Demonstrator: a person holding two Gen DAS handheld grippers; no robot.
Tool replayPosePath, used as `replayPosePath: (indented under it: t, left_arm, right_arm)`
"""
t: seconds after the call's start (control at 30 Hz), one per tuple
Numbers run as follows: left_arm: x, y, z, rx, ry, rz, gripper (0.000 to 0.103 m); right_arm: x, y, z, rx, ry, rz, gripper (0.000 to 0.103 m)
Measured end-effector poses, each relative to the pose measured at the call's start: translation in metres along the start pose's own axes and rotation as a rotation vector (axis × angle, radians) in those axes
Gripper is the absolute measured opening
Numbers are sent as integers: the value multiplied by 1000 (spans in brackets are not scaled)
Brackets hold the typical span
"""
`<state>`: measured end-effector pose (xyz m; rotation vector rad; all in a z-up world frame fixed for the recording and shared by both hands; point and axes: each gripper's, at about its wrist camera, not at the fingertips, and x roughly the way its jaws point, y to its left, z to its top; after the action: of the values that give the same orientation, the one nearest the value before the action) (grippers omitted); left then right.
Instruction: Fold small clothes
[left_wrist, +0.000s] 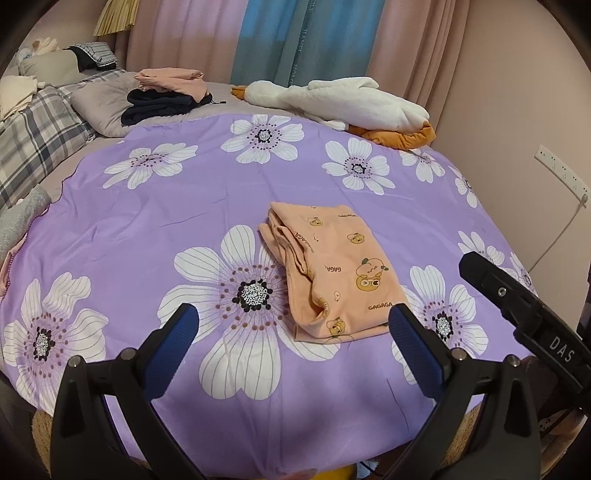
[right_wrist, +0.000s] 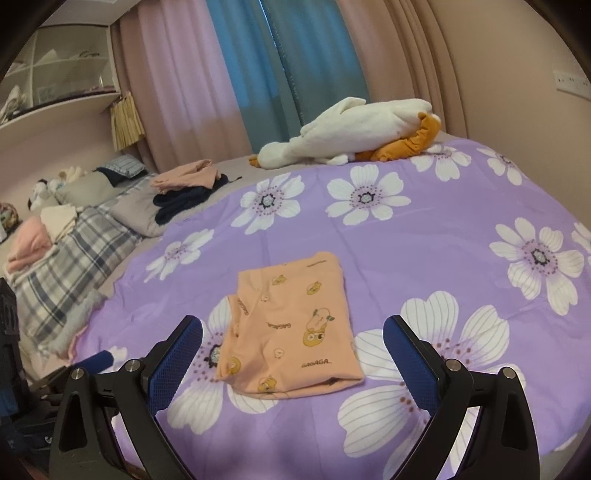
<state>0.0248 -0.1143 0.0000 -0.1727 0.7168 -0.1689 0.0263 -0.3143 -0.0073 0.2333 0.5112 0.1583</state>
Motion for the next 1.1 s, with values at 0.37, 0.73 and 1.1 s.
replayPosePath:
  t: [0.37, 0.73, 1.1]
  left_arm:
    - [-7, -2, -2, 20, -17, -4, 103]
    - [-4, -3, -5, 22, 10, -2, 103]
    - [0, -4, -7, 33, 21, -10, 103]
  right_arm:
    - [-2, 8, -3, -15, 9, -25, 98]
    - [0, 9, -5, -26, 18, -49, 98]
    - [4, 9, -5, -26, 29, -61, 98]
